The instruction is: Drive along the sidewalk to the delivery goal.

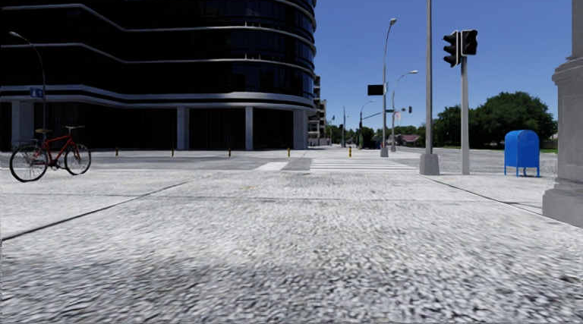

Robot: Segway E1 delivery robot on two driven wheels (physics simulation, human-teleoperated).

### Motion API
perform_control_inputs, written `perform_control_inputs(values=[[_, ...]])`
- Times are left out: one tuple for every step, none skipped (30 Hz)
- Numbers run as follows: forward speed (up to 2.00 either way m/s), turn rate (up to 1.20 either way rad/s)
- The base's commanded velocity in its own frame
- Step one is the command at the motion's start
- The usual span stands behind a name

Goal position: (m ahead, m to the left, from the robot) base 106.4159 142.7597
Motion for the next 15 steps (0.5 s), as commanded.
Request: perform_control_inputs(values=[[2.0,-0.79],[2.0,-0.79],[2.0,-0.79],[2.0,-0.79],[2.0,-0.79],[2.0,-0.67],[2.0,-0.67],[2.0,-0.45],[2.0,-0.04],[2.0,0.0],[2.0,0.0],[2.0,0.0],[2.0,0.0],[2.0,0.0],[2.0,0.0]])
